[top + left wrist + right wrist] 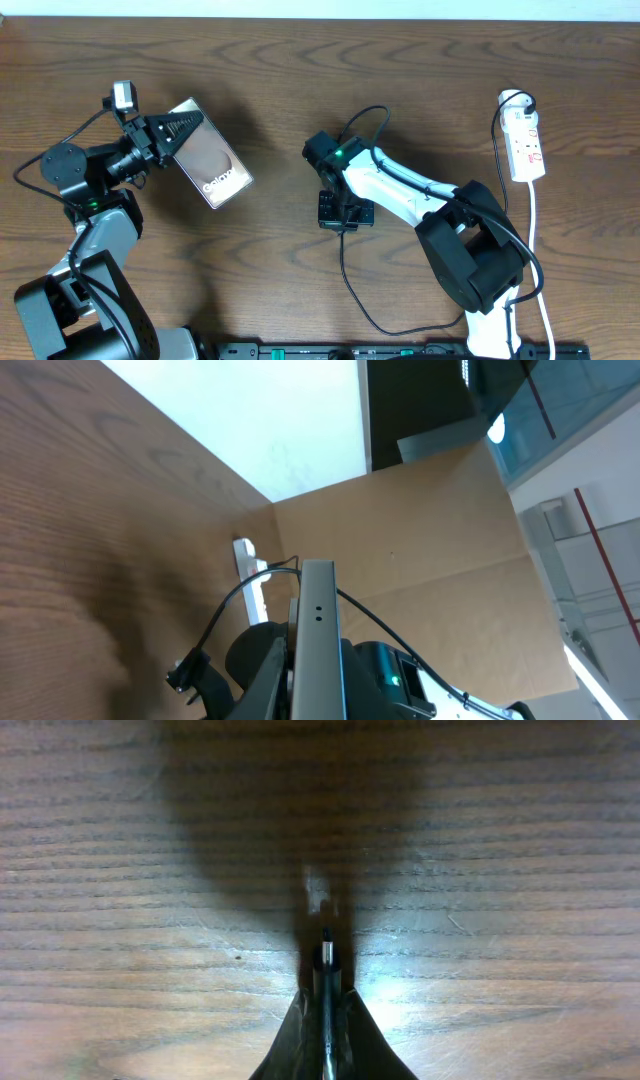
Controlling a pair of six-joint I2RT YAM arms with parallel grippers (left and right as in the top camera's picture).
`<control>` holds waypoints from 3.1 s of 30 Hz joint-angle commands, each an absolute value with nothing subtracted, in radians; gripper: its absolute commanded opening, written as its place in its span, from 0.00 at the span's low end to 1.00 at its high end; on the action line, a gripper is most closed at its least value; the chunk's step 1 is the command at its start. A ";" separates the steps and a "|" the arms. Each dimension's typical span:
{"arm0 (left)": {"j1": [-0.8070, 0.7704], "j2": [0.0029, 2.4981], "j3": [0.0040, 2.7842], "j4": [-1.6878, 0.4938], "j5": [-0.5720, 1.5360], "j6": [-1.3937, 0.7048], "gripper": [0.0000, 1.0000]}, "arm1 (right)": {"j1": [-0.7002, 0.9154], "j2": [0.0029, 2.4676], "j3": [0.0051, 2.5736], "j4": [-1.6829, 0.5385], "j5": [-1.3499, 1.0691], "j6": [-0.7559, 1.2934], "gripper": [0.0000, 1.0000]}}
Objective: Plug charger to phone and switch on socket
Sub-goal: 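Close the right gripper on the black cable's plug end, then lift the plug with the right gripper toward the phone's bottom port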
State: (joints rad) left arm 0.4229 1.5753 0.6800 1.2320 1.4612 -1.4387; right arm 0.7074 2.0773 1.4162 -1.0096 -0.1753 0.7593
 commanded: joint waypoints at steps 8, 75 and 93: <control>0.426 1.563 0.688 1.243 1.475 -1.433 0.08 | 0.696 2.091 1.411 -0.968 -0.172 0.754 0.01; 0.343 1.563 0.688 1.243 1.491 -1.299 0.08 | 0.663 2.091 1.414 -0.586 -1.555 -0.449 0.01; 0.304 1.563 0.677 1.236 1.481 -1.275 0.07 | 0.663 2.091 1.414 -0.567 -1.555 -0.442 0.01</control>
